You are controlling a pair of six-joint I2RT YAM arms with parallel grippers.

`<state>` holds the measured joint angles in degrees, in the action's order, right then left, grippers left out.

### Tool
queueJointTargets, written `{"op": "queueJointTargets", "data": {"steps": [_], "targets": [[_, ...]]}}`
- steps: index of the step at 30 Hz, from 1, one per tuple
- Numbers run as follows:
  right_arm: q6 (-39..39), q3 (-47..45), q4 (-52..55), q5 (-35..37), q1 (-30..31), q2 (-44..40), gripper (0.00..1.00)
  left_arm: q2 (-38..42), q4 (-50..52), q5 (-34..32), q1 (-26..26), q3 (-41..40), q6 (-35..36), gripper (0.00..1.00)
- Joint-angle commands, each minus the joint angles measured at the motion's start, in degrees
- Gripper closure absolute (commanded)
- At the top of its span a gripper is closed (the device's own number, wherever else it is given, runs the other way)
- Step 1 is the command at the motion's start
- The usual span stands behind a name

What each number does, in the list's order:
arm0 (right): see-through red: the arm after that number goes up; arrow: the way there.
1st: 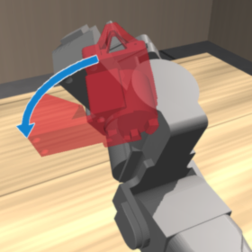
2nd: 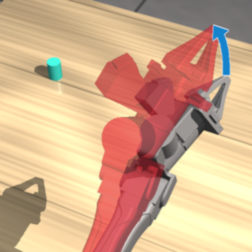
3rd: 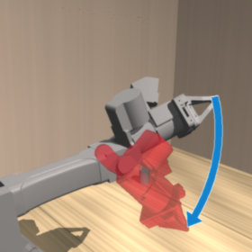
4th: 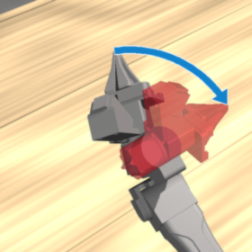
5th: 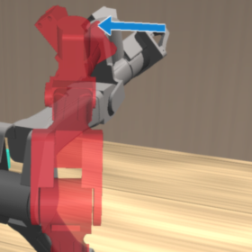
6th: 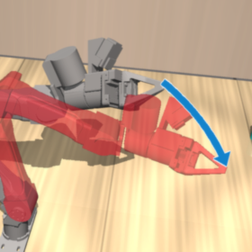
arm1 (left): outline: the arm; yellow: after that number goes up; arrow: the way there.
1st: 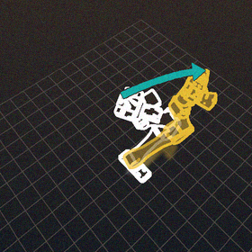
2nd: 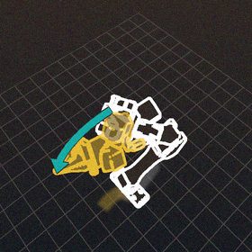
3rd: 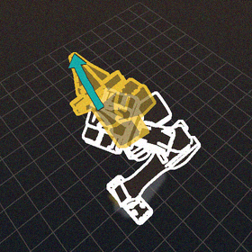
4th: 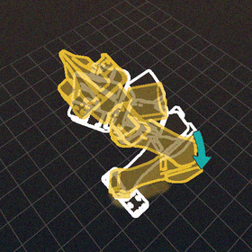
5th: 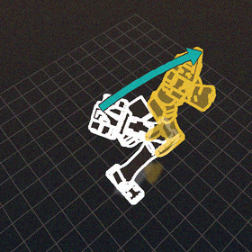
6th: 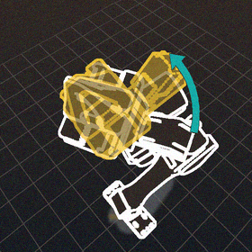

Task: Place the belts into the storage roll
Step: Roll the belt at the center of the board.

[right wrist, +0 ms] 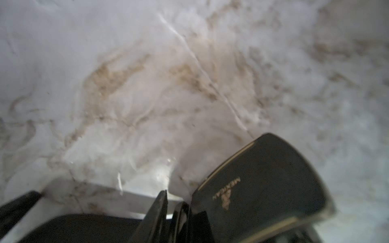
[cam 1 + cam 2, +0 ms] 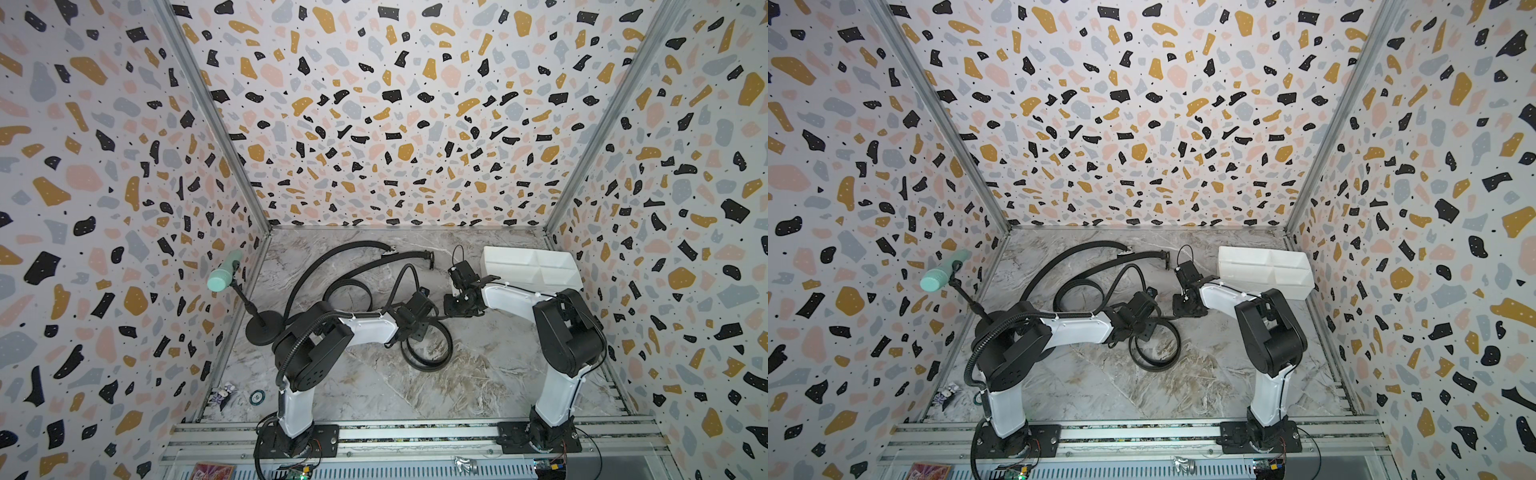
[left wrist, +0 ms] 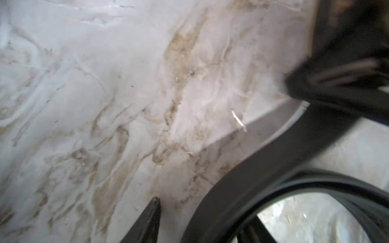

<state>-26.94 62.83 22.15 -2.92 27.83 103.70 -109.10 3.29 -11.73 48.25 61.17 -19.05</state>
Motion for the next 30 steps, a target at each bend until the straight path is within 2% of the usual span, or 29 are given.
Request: {"op": "queueJointTargets", "data": {"steps": [1, 7, 11, 16, 19, 25, 30], "targets": [[-0.39, -6.84, 4.49, 1.07, -0.09, -3.63, 0.62, -3.61, 5.19, -4.16, -2.23, -0.98, -2.31, 0.49], [-3.41, -16.82, 4.59, 0.22, -0.04, -11.95, 0.62, -4.06, 5.67, -5.29, -3.42, -1.64, -3.01, 0.50], [-3.93, -19.92, 3.86, -2.35, -0.01, -14.35, 0.60, -4.39, 5.27, -4.51, -3.91, -1.45, -2.81, 0.51], [-2.54, -15.40, 7.17, -2.48, 0.60, -15.05, 0.39, -5.84, 6.32, -1.12, -3.70, 0.72, 0.77, 0.47], [-1.36, -11.32, 10.79, -1.38, 0.97, -16.19, 0.32, -5.78, 6.55, -0.58, -3.64, 0.88, 1.83, 0.46], [1.42, -4.24, 17.98, 2.16, 2.86, -15.63, 0.24, -6.08, 6.68, -0.04, -3.46, 1.50, 2.30, 0.44], [4.18, -1.88, 17.28, 4.89, 4.77, -14.17, 0.21, -4.67, 6.62, 0.33, -3.02, 0.89, 2.31, 0.39]]}}
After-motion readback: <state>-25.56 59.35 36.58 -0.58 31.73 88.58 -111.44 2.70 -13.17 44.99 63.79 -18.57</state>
